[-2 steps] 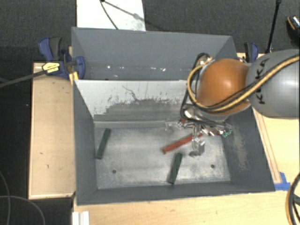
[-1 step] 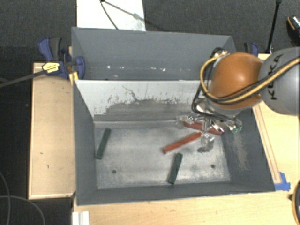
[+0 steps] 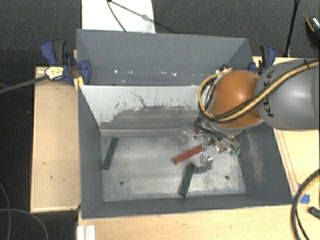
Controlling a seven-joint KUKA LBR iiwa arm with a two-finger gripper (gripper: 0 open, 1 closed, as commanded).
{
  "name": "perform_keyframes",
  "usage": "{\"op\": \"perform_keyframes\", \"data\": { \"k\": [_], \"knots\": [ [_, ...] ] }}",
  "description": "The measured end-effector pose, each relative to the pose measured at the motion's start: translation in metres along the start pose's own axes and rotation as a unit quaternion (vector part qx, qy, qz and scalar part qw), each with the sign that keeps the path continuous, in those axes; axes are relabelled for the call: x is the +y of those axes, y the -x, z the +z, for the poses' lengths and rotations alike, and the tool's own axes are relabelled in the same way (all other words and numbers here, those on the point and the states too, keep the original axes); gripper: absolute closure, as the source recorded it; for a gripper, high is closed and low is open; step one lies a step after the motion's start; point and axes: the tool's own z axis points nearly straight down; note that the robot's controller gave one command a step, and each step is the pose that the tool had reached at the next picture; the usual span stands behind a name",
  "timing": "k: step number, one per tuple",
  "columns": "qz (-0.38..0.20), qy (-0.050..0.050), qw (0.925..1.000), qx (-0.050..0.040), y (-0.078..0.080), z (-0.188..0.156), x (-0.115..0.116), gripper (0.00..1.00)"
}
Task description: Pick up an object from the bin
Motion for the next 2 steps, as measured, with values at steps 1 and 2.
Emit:
{"op": "perform_keyframes", "data": {
  "k": [1, 2],
  "knots": [
    [0.002, -0.001, 1.0000, -0.0005, 0.0006, -0.0005, 0.0002, 0.00],
    [0.003, -0.001, 1.0000, -0.0004, 0.0005, -0.0008, -0.0001, 1.00]
  ]
}}
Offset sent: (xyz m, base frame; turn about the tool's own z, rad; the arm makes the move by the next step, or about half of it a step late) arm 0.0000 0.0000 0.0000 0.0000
